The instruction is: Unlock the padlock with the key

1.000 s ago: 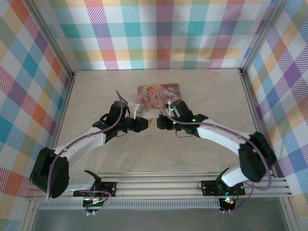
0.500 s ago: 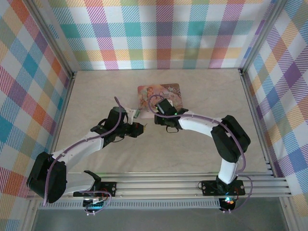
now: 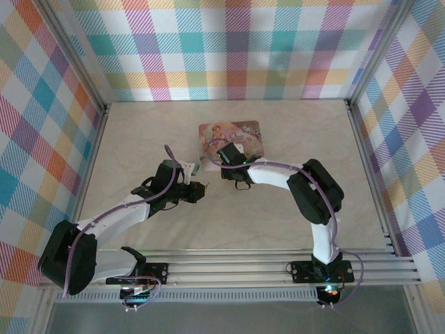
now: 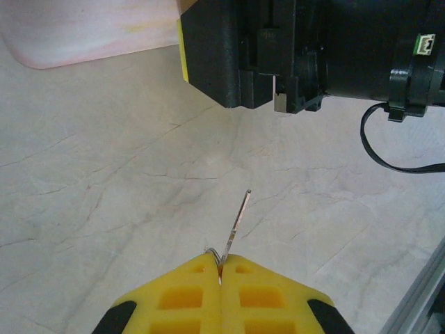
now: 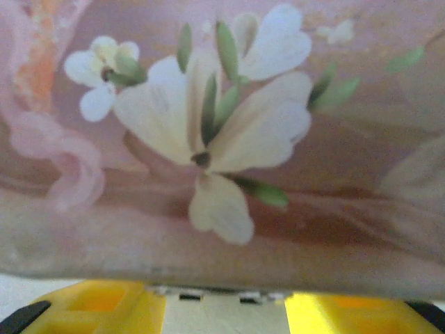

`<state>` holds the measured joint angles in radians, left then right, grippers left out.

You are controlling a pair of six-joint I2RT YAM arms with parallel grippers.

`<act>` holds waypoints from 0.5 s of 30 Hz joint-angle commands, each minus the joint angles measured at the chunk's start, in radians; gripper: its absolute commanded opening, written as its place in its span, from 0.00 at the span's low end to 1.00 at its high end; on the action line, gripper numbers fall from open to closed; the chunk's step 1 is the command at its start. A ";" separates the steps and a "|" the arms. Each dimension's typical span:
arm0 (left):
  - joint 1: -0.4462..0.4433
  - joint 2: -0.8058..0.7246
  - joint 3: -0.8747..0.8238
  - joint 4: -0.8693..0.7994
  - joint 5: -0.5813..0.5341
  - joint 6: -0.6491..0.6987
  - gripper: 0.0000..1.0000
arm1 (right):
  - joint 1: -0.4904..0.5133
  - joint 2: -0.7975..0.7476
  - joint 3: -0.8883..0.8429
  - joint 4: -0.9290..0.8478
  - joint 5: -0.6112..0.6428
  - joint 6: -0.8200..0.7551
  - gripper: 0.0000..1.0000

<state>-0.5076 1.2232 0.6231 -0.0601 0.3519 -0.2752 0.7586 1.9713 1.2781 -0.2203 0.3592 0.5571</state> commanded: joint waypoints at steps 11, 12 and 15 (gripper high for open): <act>0.008 -0.040 -0.027 0.026 -0.026 0.018 0.00 | -0.033 0.032 0.043 0.027 0.049 -0.074 0.39; 0.007 -0.038 -0.028 0.026 -0.026 0.018 0.00 | -0.036 0.036 0.046 0.027 0.047 -0.075 0.38; 0.007 -0.041 -0.026 0.022 -0.028 0.025 0.00 | -0.042 0.045 0.054 0.025 0.042 -0.082 0.34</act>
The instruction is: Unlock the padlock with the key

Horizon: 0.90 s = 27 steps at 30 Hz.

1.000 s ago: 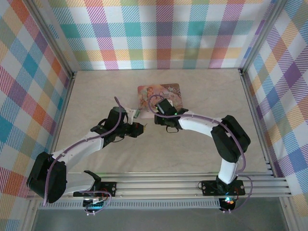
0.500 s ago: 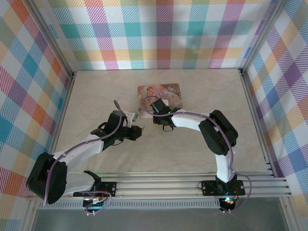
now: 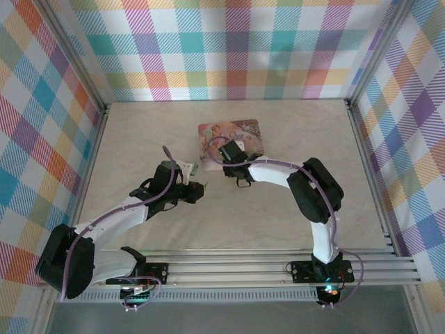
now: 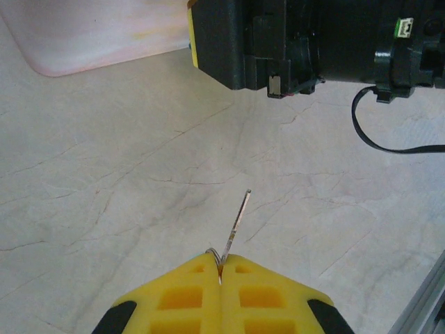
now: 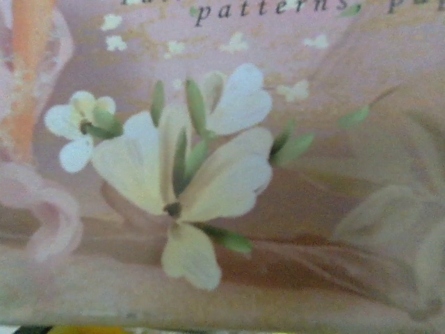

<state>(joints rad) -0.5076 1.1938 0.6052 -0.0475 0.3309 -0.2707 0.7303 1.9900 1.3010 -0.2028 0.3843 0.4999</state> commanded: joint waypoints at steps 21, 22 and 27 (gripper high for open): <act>0.007 -0.020 -0.037 0.073 0.052 0.062 0.00 | -0.019 -0.120 0.014 -0.130 -0.140 0.003 0.01; 0.007 -0.016 -0.043 0.088 0.059 0.062 0.00 | -0.019 -0.129 0.014 -0.146 -0.158 0.012 0.00; 0.006 0.007 -0.053 0.152 0.090 0.067 0.00 | -0.019 -0.169 0.014 -0.205 -0.234 0.052 0.00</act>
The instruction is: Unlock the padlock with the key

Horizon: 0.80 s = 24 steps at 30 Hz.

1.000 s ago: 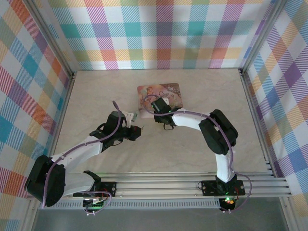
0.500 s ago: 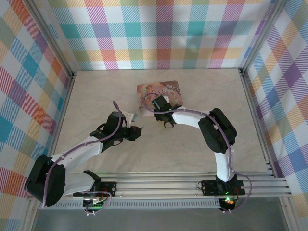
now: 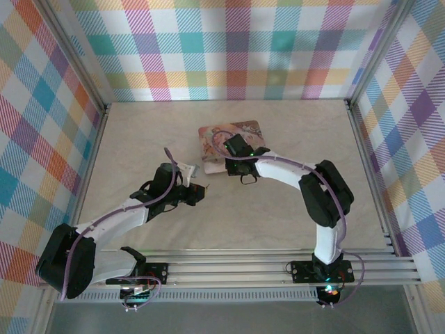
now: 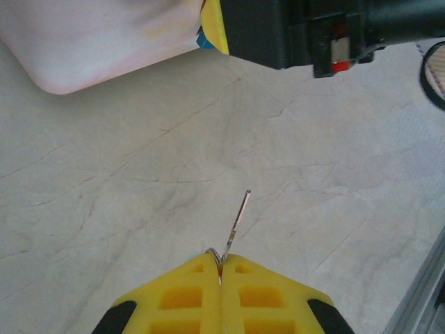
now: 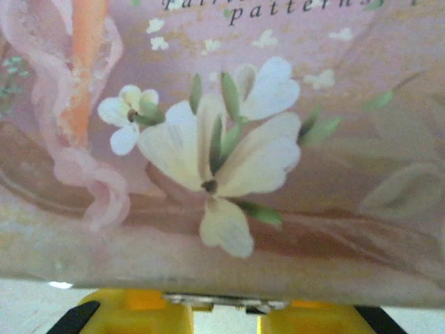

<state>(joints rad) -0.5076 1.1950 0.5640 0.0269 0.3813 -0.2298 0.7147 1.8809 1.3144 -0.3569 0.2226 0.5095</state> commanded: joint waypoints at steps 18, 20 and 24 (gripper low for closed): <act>-0.066 0.171 -0.056 0.446 0.077 0.047 0.00 | -0.053 -0.117 0.066 -0.154 -0.343 0.160 0.00; -0.069 0.188 -0.068 0.492 0.089 0.046 0.00 | -0.064 -0.126 0.069 -0.166 -0.365 0.164 0.00; -0.071 0.204 -0.087 0.548 0.105 0.047 0.00 | -0.089 -0.140 0.086 -0.204 -0.417 0.162 0.00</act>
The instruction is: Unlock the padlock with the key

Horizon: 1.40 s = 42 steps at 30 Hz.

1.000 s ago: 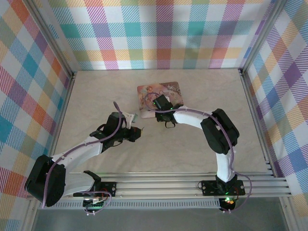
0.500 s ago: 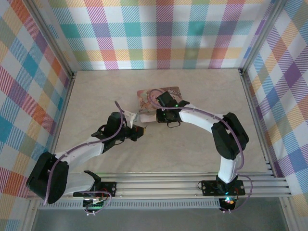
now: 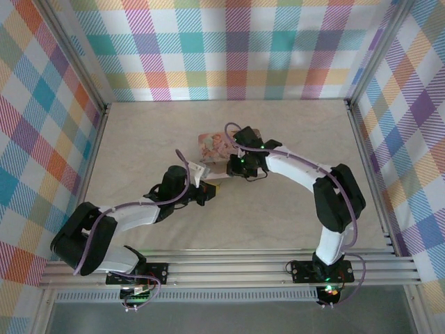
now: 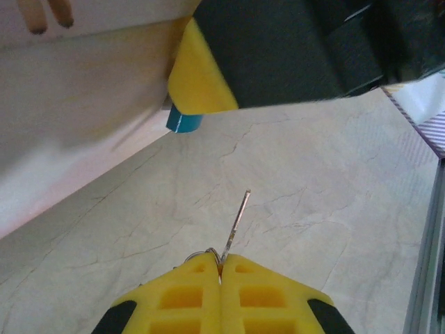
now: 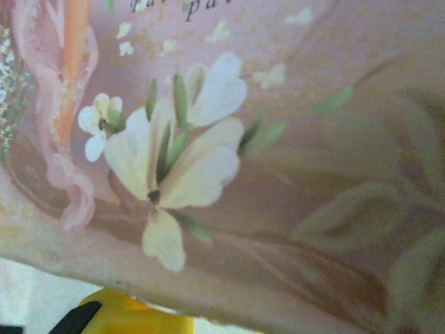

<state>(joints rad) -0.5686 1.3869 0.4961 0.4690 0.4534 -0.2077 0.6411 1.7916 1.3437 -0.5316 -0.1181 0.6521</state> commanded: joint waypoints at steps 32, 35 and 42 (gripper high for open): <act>-0.014 0.223 0.043 0.432 0.039 -0.124 0.00 | -0.089 -0.092 0.097 -0.090 -0.307 0.072 0.00; -0.014 0.232 0.050 0.452 0.049 -0.134 0.00 | -0.089 -0.090 0.099 -0.089 -0.311 0.073 0.00; -0.014 0.249 0.060 0.473 0.062 -0.152 0.00 | -0.089 -0.093 0.098 -0.075 -0.324 0.083 0.00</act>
<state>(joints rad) -0.5739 1.6184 0.5266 0.8719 0.4900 -0.3481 0.5549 1.7527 1.4014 -0.6300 -0.3878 0.7231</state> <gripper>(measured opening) 0.041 0.222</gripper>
